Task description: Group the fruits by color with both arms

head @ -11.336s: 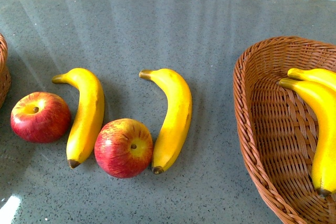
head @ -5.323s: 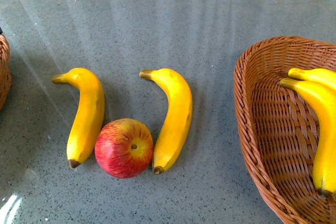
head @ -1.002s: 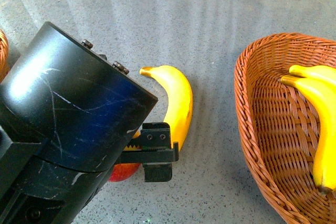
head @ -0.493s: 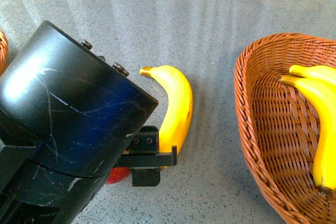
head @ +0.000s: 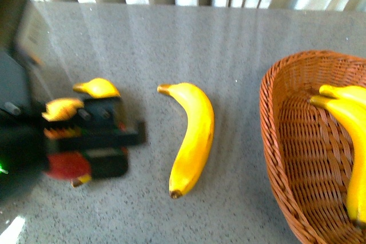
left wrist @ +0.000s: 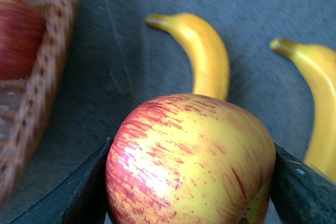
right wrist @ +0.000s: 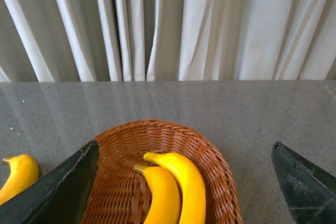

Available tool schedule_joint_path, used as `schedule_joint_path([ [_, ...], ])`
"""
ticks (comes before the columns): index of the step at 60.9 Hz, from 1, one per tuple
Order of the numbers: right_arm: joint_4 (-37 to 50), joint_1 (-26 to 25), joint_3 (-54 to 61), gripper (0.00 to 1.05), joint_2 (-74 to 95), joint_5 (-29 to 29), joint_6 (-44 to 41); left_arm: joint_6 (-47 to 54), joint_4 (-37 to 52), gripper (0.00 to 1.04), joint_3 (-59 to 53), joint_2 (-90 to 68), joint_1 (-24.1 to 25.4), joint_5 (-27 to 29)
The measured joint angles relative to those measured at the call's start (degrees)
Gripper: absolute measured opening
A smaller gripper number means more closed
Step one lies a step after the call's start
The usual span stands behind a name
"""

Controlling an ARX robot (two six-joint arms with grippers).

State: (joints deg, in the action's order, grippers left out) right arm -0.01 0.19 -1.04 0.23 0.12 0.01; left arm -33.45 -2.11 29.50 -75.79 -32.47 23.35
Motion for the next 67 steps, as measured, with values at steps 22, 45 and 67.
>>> schedule_joint_path([
  [22, 0.0, 0.0, 0.0, 0.96, 0.0, 0.0, 0.0, 8.4, 3.9, 0.71, -2.2, 3.0, 24.9, -6.1],
  [45, 0.0, 0.0, 0.0, 0.96, 0.0, 0.0, 0.0, 10.1, 8.3, 0.71, -2.4, -4.8, 34.8, -8.4],
  [67, 0.0, 0.0, 0.0, 0.96, 0.0, 0.0, 0.0, 8.9, 9.6, 0.95, -4.5, -7.0, 36.0, -9.0],
])
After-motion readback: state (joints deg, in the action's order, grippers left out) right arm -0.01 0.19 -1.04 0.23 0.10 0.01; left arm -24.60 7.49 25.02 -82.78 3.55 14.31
